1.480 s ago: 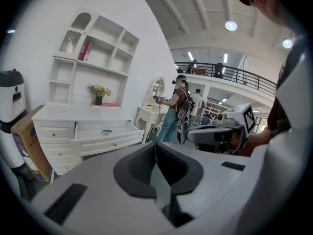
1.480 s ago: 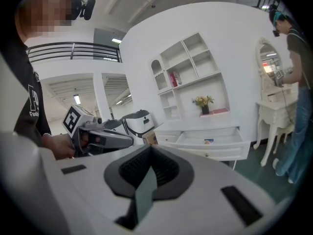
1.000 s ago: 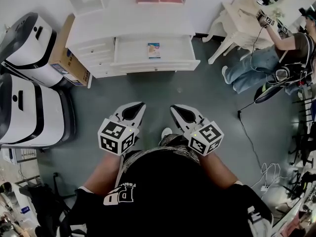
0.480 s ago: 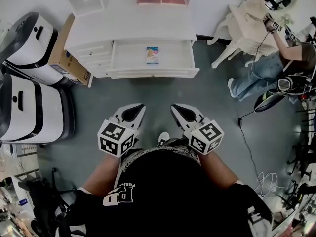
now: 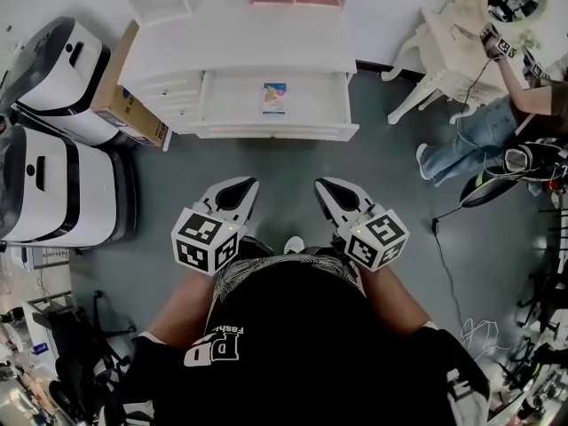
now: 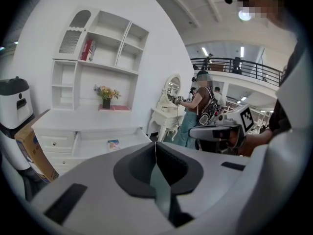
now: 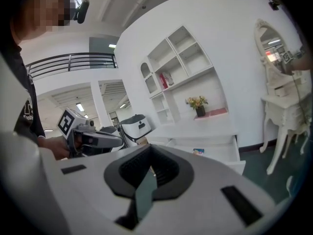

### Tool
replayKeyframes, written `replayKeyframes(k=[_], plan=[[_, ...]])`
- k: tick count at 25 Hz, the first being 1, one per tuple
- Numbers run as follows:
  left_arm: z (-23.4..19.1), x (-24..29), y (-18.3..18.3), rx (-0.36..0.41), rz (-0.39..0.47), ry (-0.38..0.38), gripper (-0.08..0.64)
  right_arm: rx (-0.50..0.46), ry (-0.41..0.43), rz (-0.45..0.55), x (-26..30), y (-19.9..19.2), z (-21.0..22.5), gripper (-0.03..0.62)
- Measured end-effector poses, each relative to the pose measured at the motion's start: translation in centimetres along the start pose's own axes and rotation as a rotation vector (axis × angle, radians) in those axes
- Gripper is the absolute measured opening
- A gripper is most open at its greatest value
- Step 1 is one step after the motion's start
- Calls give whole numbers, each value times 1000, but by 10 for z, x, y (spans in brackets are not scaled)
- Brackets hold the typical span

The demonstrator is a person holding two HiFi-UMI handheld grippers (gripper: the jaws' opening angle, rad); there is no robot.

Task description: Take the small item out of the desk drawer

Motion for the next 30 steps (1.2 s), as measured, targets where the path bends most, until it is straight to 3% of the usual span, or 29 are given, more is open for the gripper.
replayKeyframes(k=[13,21,30], plan=[[-18,22,-2,-22,-9,-5,15,3,3,-23,20,0,15,9],[-52,70,34,-18,33,-32,15,-9,-36,-41,51,22,52,9],[-113,126,62,-30,-12,-55,15,15,-52,-94,117,47,100,9]])
Point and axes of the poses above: the fingertips, and each gripper's own axes: x forward along the fingers, z to its right, y out of its top, the point moved 6 cm from there along -x, backward along the fingers, and after that the axes turned 10 degrees about y, right-handed, at the moved point
